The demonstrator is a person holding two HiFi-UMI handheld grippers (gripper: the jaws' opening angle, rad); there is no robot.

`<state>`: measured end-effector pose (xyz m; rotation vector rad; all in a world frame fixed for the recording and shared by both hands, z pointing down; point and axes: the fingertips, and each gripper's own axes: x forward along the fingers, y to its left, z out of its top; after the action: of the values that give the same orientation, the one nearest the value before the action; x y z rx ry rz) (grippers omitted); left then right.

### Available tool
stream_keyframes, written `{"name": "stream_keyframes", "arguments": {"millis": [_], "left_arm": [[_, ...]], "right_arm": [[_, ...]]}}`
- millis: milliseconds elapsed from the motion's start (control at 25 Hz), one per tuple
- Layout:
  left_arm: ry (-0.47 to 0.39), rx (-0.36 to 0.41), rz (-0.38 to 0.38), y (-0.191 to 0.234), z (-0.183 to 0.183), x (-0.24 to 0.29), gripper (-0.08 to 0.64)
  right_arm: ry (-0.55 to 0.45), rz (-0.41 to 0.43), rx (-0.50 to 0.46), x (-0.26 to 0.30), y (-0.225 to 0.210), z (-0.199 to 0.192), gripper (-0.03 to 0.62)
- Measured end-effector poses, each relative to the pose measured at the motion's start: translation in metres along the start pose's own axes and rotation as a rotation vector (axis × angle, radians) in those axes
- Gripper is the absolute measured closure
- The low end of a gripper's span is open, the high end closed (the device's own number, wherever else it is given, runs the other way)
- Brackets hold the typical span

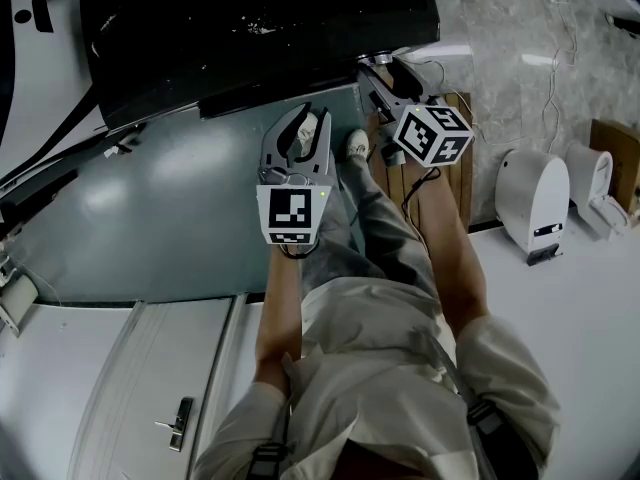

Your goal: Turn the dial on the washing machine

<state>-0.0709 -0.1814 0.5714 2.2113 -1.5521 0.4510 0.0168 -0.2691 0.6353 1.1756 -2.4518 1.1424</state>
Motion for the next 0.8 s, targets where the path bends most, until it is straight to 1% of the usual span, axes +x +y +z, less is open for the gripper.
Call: {"name": "stream_keyframes", "arguments": {"millis": [200,320,360,480,560,640,800], "left_arm": [[-0.002,0.0,-0.003,-0.0014,0.0012,0.0021,0.465],[0.001,0.002,-0.005,-0.0021,-0.0002,0.0033,0.465],[0.002,0.003,-0.006,-0.0025,-0.0003,0.0038,0.465],[0.004,0.005,-0.011,-0.0044,0.0001,0.0048,0.465],[0.004,0.006,-0.015,-0.005,0.0001,0.0052,0.465],[0.005,0.005,-0.016,-0.0051,-0.0004,0.0056,0.465],[0.006,0.007,-0.018,-0.0053,-0.0003,0.0055,0.465]], "right_arm": [[-0.008,0.029,0.061,-0.0002,-0.0009,0.0004,0.322],[-0.006,0.023,0.043,0.0009,-0.0007,-0.0002,0.318],[-0.002,0.018,0.026,0.0012,0.0001,-0.0008,0.317],[0.009,0.006,-0.029,0.001,0.0035,-0.0024,0.269],[0.011,-0.013,-0.071,0.0002,0.0045,-0.0026,0.261],[0.014,-0.045,-0.134,-0.0011,0.0045,-0.0027,0.261],[0.022,-0.115,-0.297,-0.0048,0.0068,-0.0015,0.258]]}}
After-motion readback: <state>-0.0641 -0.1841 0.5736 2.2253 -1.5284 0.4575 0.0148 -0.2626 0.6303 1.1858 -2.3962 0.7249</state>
